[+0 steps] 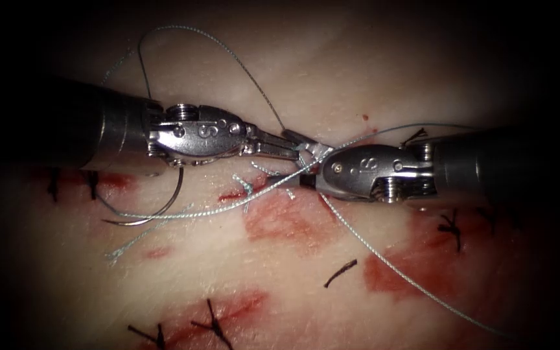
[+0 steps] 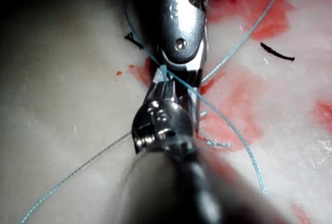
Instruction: Wound Closure
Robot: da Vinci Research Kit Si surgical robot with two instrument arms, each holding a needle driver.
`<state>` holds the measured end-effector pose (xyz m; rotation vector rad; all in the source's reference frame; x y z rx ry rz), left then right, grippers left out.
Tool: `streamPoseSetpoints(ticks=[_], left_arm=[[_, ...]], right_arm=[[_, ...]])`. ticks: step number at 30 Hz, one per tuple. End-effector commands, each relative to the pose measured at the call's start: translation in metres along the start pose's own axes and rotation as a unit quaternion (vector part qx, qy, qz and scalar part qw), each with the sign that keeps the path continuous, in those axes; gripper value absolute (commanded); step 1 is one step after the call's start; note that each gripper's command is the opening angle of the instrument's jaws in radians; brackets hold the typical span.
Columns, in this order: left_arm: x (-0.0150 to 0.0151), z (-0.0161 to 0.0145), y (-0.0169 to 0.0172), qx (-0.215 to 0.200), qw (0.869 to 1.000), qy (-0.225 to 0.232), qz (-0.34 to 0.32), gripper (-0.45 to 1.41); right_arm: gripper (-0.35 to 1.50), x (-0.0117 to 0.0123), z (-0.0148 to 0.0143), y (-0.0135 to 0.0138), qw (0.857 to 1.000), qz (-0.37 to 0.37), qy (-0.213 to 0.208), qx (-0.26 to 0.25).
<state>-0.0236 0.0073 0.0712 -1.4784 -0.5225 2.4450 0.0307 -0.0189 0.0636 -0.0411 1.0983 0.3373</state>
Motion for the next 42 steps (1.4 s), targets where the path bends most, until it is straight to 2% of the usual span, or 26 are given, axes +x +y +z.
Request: streamPoseSetpoints(ticks=[1,27,33,42], left_arm=[[-0.0003,0.0007,-0.0001,0.001,1.000,0.000,0.000,-0.45],[-0.0002,0.0008,-0.0001,0.005,1.000,0.001,-0.002,-0.45],[-0.0002,0.0008,-0.0001,0.005,1.000,0.003,-0.003,-0.45],[-0.0001,0.0007,-0.0001,0.006,1.000,0.003,-0.004,-0.45]], right_arm=[[1.26,0.0003,0.0012,-0.0004,1.000,0.000,0.003,-0.001],[1.25,0.0010,0.0024,-0.0006,1.000,0.019,0.019,-0.011],[1.15,0.0010,0.0025,-0.0007,0.999,0.022,0.021,-0.012],[0.78,0.0009,0.0025,-0.0006,0.999,0.028,0.021,-0.013]])
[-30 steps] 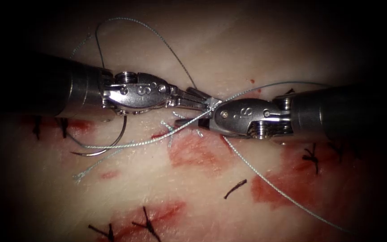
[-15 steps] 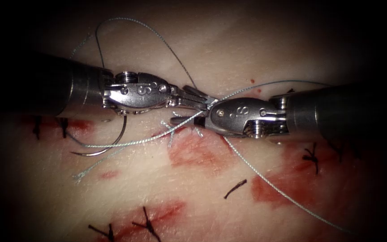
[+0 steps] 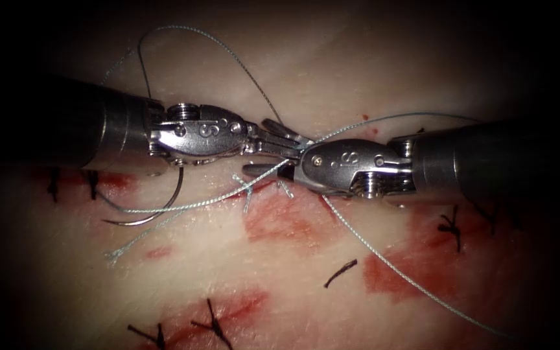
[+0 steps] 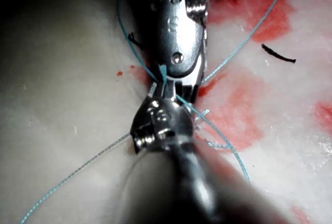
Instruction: Wound Closure
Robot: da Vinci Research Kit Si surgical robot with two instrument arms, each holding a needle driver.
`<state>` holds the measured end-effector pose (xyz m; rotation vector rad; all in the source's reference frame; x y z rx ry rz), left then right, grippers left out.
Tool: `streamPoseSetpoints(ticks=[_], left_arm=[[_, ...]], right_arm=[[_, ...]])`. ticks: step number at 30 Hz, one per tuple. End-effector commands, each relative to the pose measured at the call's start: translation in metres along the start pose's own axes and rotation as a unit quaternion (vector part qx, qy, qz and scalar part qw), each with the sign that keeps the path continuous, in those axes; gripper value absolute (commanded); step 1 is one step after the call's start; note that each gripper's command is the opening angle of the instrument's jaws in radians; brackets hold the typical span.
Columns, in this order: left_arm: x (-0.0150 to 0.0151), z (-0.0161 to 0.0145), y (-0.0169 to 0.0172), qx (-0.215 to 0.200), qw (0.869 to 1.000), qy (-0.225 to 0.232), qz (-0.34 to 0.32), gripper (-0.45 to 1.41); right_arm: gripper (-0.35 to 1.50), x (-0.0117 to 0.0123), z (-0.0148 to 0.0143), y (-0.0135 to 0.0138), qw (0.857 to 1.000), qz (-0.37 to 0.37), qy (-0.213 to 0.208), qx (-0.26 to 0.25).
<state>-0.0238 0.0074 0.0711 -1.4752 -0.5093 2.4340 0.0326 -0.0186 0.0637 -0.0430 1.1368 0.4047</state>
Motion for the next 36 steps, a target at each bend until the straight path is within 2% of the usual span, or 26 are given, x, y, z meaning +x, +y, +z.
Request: streamPoseSetpoints(ticks=[1,4,6,7,8,9,10,26,36], left_arm=[[-0.0003,0.0006,-0.0001,0.000,1.000,0.000,0.000,-0.45],[-0.0002,0.0006,-0.0001,0.000,1.000,0.000,0.000,-0.45],[-0.0002,0.0006,-0.0001,0.000,1.000,0.002,-0.001,-0.45],[-0.0002,0.0006,-0.0001,0.000,1.000,0.002,-0.001,-0.45],[-0.0002,0.0006,-0.0001,0.000,1.000,0.002,-0.001,-0.45],[-0.0002,0.0006,-0.0001,0.000,1.000,0.002,-0.001,-0.45],[-0.0002,0.0006,-0.0001,0.000,1.000,0.002,-0.001,-0.45],[0.0001,0.0003,-0.0005,0.001,1.000,0.011,-0.004,-0.45],[0.0000,-0.0017,-0.0020,0.021,0.999,0.024,-0.026,-0.45]], right_arm=[[0.69,0.0000,0.0007,-0.0004,1.000,-0.001,0.001,0.004],[0.47,0.0000,0.0006,-0.0004,1.000,0.002,0.002,0.011],[0.19,-0.0001,0.0005,-0.0004,1.000,0.005,0.003,0.017],[0.19,-0.0001,0.0005,-0.0004,1.000,0.005,0.003,0.017],[0.00,-0.0001,0.0005,-0.0005,1.000,0.010,0.004,0.020],[-0.30,-0.0003,0.0004,-0.0006,0.999,0.015,0.005,0.029],[-0.35,-0.0004,0.0004,-0.0006,0.999,0.020,0.007,0.035],[-0.35,-0.0007,0.0001,-0.0010,0.998,0.032,0.009,0.055],[-0.30,-0.0006,-0.0010,-0.0013,0.998,0.031,0.011,0.061]])
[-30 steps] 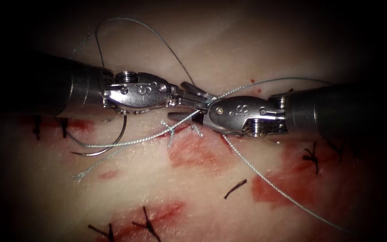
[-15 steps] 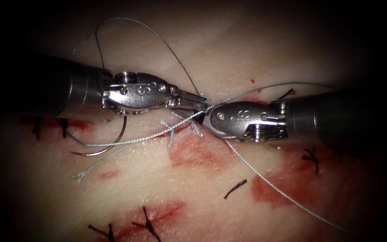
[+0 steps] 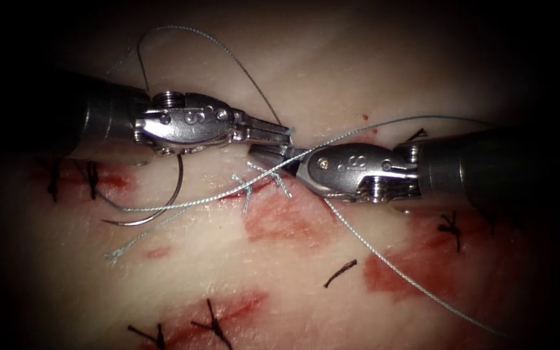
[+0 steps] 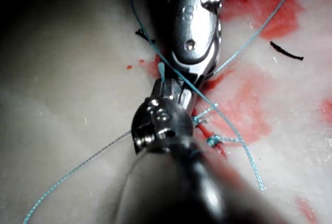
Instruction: Wound Closure
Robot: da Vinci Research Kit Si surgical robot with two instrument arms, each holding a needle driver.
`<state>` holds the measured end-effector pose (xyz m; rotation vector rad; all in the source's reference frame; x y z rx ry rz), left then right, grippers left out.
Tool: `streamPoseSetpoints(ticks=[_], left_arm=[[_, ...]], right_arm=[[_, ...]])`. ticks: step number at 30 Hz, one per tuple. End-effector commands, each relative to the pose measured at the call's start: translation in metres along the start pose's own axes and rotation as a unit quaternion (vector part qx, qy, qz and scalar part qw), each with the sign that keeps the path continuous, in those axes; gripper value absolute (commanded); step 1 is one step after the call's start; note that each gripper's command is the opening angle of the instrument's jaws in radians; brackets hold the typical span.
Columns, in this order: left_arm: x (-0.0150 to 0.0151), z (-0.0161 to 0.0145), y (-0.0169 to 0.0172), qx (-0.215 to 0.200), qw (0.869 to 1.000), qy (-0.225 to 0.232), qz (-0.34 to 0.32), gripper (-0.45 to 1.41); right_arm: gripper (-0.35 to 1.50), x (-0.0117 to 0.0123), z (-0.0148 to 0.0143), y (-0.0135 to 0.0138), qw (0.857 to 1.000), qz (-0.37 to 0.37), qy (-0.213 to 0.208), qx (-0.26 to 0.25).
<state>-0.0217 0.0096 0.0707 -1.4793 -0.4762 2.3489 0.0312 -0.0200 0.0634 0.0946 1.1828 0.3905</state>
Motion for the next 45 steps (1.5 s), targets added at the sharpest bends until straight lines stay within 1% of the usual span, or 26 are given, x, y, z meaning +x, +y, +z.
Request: streamPoseSetpoints(ticks=[1,3,4,6,7,8,9,11,13,15,22,25,26,34,37,38,42,44,45], left_arm=[[-0.0005,0.0004,-0.0004,0.003,1.000,0.004,-0.011,-0.45],[-0.0006,0.0003,-0.0006,0.006,1.000,0.007,-0.015,-0.45],[-0.0007,0.0001,-0.0008,0.009,1.000,0.010,-0.020,-0.45],[-0.0009,-0.0001,-0.0009,0.013,0.999,0.012,-0.030,-0.45],[-0.0009,-0.0002,-0.0010,0.014,0.999,0.015,-0.037,-0.45],[-0.0010,-0.0004,-0.0011,0.015,0.999,0.018,-0.044,-0.45],[-0.0010,-0.0005,-0.0012,0.016,0.998,0.023,-0.048,-0.45],[-0.0010,-0.0013,-0.0016,0.017,0.997,0.034,-0.066,-0.45],[-0.0010,-0.0016,-0.0018,0.019,0.997,0.036,-0.073,-0.45],[-0.0011,-0.0026,-0.0022,0.028,0.996,0.038,-0.075,-0.45],[-0.0018,-0.0062,-0.0039,0.054,0.993,0.040,-0.098,-0.45],[-0.0021,-0.0075,-0.0044,0.065,0.991,0.040,-0.107,-0.45],[-0.0021,-0.0077,-0.0046,0.071,0.990,0.040,-0.111,-0.45],[-0.0017,-0.0065,-0.0039,0.058,0.991,0.040,-0.115,-0.45],[-0.0011,-0.0054,-0.0035,0.053,0.991,0.047,-0.117,-0.45],[-0.0011,-0.0054,-0.0035,0.053,0.991,0.047,-0.117,-0.45],[-0.0006,-0.0033,-0.0028,0.043,0.990,0.061,-0.116,-0.45],[-0.0005,-0.0022,-0.0024,0.036,0.991,0.067,-0.114,-0.45],[-0.0005,-0.0012,-0.0020,0.029,0.991,0.072,-0.110,-0.45]], right_arm=[[-0.15,0.0000,0.0007,-0.0005,1.000,-0.001,0.001,0.002],[-0.15,0.0001,0.0006,-0.0006,1.000,-0.001,0.001,0.002],[-0.18,0.0001,0.0006,-0.0007,1.000,-0.001,0.001,0.003],[-0.10,0.0001,0.0005,-0.0008,1.000,-0.002,0.001,0.004],[0.10,0.0001,0.0005,-0.0008,1.000,-0.002,0.001,0.004],[0.51,0.0001,0.0005,-0.0009,1.000,-0.002,0.001,0.004],[0.84,0.0001,0.0005,-0.0009,1.000,-0.002,0.001,0.004],[1.36,0.0001,0.0004,-0.0009,1.000,-0.002,0.001,0.004],[1.40,0.0002,0.0003,-0.0009,1.000,-0.002,0.001,0.005],[1.43,0.0003,-0.0002,-0.0010,1.000,-0.001,0.002,0.007],[1.43,0.0018,-0.0034,-0.0011,1.000,0.006,0.005,0.022],[1.36,0.0026,-0.0045,-0.0006,1.000,0.011,0.001,0.025],[1.33,0.0029,-0.0045,-0.0003,1.000,0.013,-0.003,0.017],[1.33,0.0031,-0.0041,0.0001,1.000,0.018,-0.005,0.004],[1.33,0.0035,-0.0038,0.0008,1.000,0.020,-0.008,-0.017],[1.33,0.0035,-0.0038,0.0008,1.000,0.020,-0.008,-0.017],[1.33,0.0032,-0.0033,0.0017,0.999,0.022,-0.010,-0.032],[1.33,0.0027,-0.0033,0.0021,0.999,0.022,-0.011,-0.037],[1.35,0.0023,-0.0034,0.0025,0.999,0.022,-0.012,-0.041]])
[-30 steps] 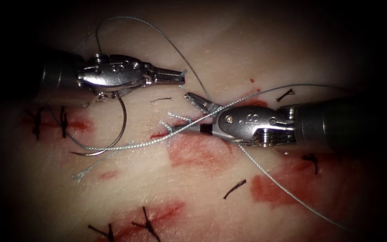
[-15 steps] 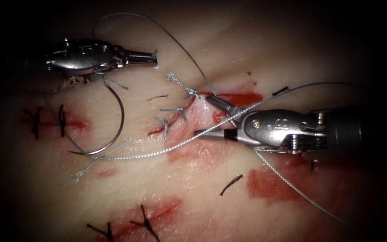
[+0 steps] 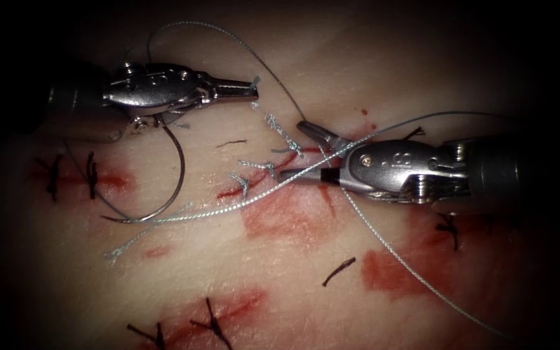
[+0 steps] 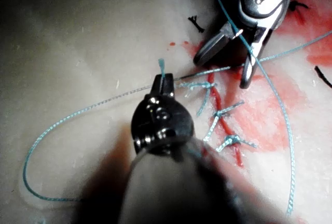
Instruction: Wound Closure
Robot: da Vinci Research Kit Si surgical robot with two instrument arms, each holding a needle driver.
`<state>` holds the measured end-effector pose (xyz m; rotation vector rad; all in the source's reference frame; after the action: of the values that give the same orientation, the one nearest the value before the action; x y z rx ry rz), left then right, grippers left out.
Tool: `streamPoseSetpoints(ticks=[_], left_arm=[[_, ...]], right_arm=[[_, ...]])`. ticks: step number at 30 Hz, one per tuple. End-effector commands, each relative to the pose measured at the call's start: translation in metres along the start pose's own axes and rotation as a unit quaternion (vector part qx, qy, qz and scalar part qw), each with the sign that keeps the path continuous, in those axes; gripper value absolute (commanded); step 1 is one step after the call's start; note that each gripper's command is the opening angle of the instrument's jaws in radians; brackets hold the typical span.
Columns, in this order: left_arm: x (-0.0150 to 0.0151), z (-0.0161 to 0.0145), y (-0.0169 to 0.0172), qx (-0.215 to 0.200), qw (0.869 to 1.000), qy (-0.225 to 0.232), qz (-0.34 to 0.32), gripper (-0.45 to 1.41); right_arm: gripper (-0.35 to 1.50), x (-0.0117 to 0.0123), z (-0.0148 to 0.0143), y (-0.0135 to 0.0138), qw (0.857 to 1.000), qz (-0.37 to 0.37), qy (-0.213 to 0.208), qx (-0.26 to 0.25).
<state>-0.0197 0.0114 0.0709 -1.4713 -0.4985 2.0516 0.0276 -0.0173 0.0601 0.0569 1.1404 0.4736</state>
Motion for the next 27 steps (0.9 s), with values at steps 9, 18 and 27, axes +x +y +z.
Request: streamPoseSetpoints(ticks=[9,18,27], left_arm=[[-0.0022,0.0042,0.0010,-0.028,1.000,0.001,0.001,-0.45],[-0.0021,0.0048,0.0010,-0.039,0.999,0.002,0.004,-0.45],[-0.0016,0.0046,0.0011,-0.036,0.999,0.006,0.001,-0.45]], right_arm=[[1.43,-0.0035,0.0018,-0.0002,0.999,-0.015,-0.040,-0.007],[1.47,-0.0050,0.0043,-0.0016,0.998,-0.022,-0.062,-0.010],[1.42,-0.0030,0.0043,-0.0012,0.998,-0.011,-0.057,-0.013]])
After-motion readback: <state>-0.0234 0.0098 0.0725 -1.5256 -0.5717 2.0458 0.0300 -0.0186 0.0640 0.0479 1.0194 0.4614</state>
